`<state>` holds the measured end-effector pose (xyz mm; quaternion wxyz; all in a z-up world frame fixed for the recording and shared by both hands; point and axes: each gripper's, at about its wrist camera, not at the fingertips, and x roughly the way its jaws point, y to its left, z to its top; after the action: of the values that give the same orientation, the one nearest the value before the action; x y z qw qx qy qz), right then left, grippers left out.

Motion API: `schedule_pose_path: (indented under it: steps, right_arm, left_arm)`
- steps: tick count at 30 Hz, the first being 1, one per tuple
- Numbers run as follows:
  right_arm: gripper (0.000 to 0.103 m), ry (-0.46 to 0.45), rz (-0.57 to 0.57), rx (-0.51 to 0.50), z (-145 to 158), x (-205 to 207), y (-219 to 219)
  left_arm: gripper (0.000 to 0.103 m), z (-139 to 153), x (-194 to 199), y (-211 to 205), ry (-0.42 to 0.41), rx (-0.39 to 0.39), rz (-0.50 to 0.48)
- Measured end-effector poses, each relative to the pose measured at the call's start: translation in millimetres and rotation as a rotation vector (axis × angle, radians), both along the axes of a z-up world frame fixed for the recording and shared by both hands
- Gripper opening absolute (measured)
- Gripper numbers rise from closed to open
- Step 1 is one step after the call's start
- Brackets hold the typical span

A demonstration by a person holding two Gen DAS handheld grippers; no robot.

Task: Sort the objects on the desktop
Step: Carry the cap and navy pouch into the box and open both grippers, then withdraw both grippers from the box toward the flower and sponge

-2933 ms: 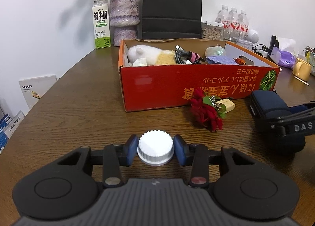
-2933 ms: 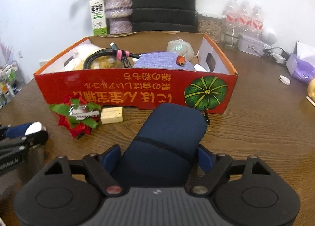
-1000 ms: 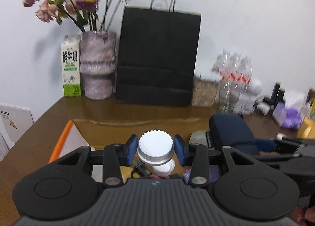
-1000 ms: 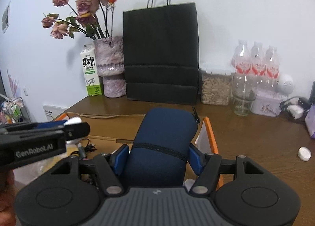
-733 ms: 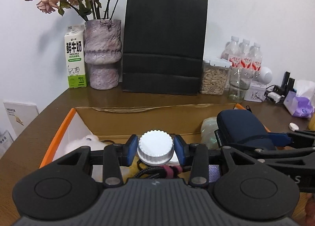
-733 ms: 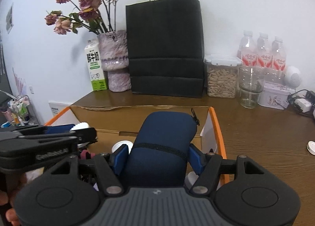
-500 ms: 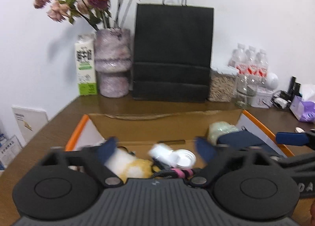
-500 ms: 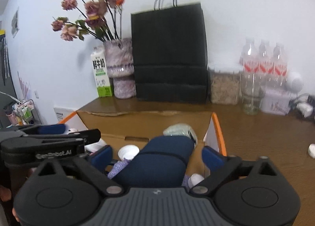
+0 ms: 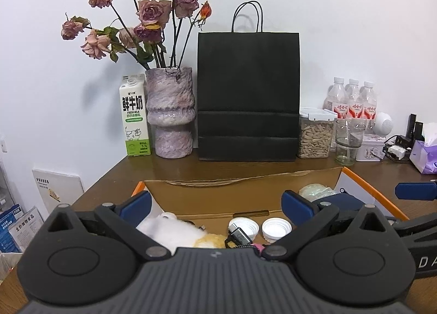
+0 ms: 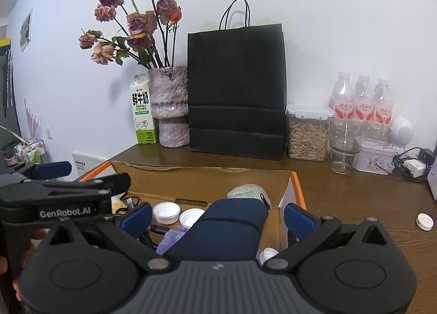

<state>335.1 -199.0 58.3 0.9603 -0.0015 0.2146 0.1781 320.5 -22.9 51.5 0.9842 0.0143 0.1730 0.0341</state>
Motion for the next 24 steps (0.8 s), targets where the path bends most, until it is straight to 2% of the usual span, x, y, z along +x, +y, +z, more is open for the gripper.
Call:
schedule_pose_path:
  steps: [15,24]
  right_arm:
    - [0.103,-0.037,-0.018,0.05,21,-25,-1]
    - [0.103,-0.068,-0.03,0.044,39,-62,3]
  left_arm:
    - [0.103,21,-27,2,-0.055,-0.006,0.018]
    - [0.103,37,-63,8,-0.07,-0.016,-0.004]
